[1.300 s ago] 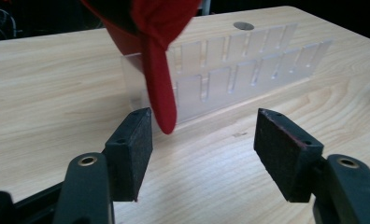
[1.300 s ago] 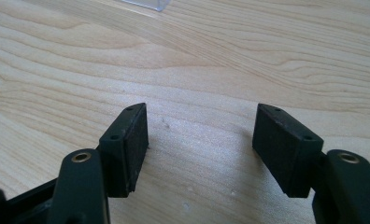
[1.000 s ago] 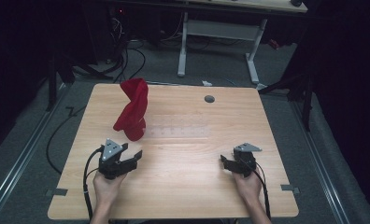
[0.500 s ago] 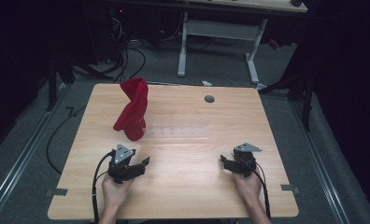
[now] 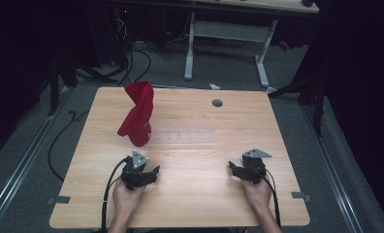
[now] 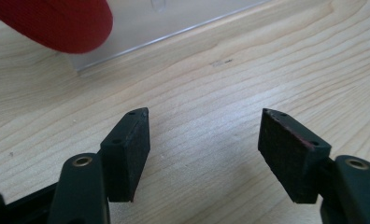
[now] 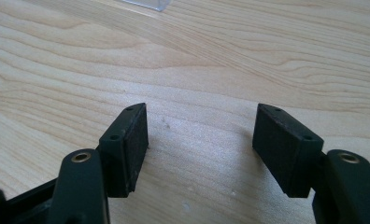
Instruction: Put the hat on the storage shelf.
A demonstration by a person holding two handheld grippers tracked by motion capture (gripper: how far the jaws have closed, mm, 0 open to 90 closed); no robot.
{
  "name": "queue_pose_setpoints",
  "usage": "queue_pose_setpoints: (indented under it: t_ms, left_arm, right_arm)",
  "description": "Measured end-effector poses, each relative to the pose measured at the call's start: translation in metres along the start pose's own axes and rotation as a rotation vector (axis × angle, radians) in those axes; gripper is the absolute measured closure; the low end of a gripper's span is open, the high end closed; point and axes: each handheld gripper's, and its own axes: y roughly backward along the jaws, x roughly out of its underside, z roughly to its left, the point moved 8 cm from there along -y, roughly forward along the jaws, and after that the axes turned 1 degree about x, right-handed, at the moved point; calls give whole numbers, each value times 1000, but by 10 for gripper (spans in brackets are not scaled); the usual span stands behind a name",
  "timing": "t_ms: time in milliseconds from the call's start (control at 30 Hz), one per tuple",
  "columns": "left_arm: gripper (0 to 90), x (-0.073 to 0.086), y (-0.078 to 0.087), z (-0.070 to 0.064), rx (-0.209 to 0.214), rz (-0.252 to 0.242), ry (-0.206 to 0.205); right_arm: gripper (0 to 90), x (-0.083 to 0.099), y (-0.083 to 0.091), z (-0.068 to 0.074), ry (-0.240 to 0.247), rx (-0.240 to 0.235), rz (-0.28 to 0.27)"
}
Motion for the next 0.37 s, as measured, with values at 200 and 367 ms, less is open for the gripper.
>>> queue_pose_setpoints:
  t_ms: [200, 367]
  left_arm:
    - [281, 9, -4, 2, 5, 43, -10]
    - [248, 10, -5, 2, 10, 52, -5]
  right_arm:
    - [361, 0, 0, 0, 0, -2, 0]
    - [361, 0, 0, 0, 0, -2, 0]
